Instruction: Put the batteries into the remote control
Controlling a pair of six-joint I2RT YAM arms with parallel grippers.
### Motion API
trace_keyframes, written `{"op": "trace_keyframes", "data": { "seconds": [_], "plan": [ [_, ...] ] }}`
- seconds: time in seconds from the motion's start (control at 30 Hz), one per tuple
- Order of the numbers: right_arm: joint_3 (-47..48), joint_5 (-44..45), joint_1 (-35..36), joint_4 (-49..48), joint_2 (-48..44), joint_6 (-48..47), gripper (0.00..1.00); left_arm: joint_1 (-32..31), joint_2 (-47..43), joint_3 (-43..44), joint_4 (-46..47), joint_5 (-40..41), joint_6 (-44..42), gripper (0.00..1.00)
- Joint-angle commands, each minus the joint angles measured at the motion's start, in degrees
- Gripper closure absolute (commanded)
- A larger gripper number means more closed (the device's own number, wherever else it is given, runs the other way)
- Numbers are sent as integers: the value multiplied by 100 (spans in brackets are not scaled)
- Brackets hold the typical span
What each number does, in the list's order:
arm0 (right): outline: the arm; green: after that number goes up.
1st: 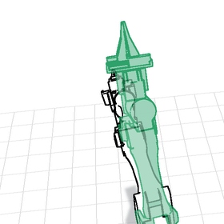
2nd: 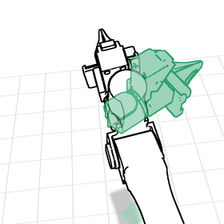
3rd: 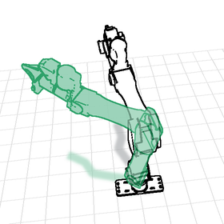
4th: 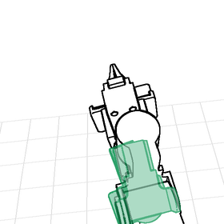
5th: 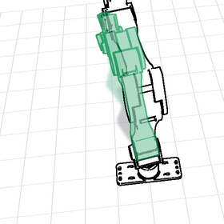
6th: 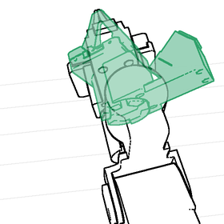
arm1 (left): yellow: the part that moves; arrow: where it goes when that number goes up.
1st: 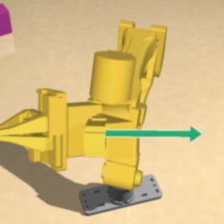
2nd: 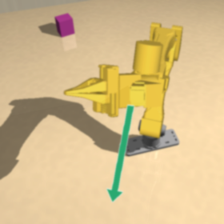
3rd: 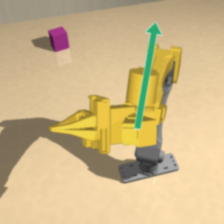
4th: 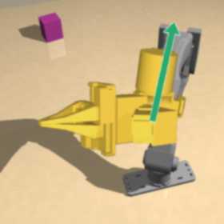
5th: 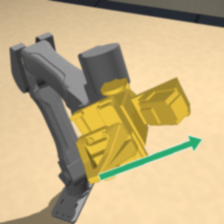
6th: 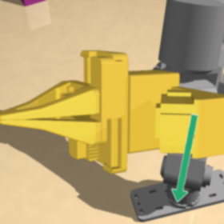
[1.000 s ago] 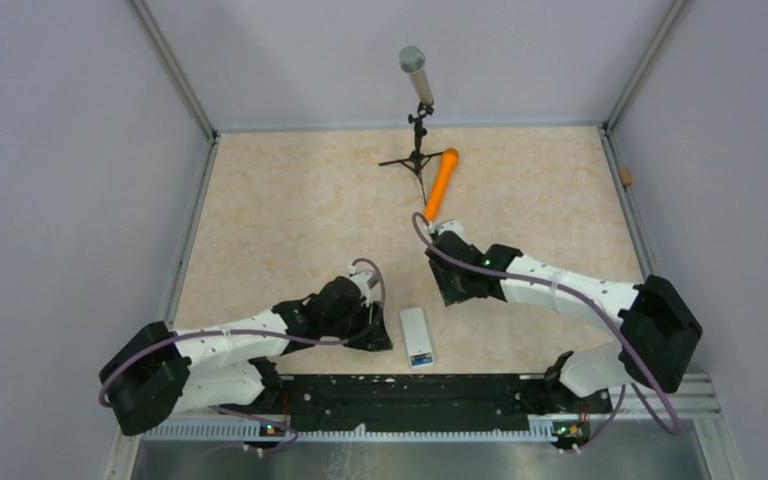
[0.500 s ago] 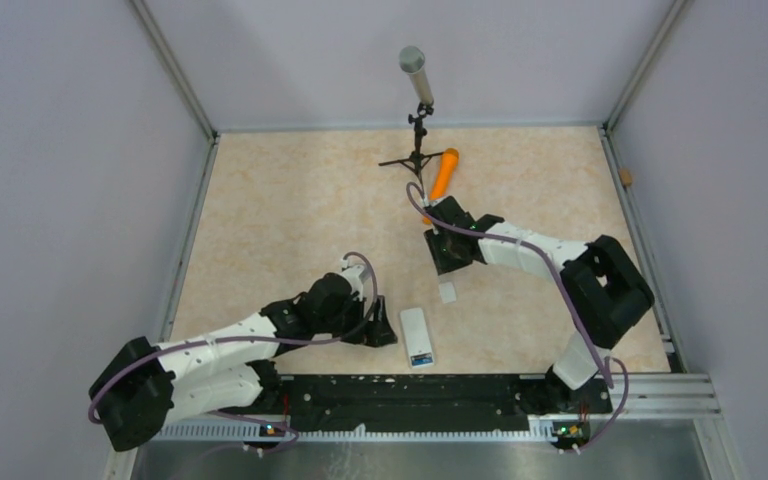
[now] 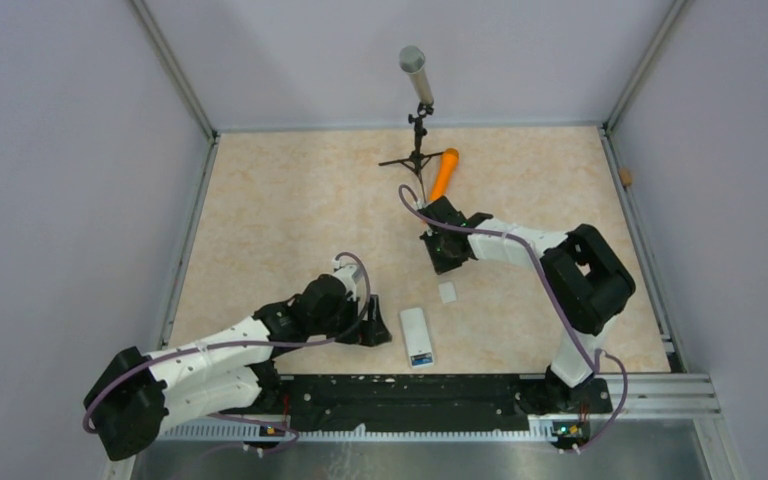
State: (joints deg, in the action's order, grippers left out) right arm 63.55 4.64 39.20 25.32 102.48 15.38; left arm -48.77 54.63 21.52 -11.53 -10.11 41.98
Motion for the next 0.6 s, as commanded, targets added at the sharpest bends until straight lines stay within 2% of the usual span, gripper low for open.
{"op": "trace_keyframes", "data": {
  "seconds": [0.0, 0.07, 0.57],
  "plan": [
    [-66, -64, -53, -68, -66, 9, 97, 33, -187, -84, -2, 130, 34, 1],
    [-225, -53, -53, -111, -159, 70, 100, 34, -213, -100, 4, 124, 38, 1],
    [-1466, 154, 26, -210, -1104, 630, 100, 43, -209, -165, 136, 18, 118, 1]
  ]
}}
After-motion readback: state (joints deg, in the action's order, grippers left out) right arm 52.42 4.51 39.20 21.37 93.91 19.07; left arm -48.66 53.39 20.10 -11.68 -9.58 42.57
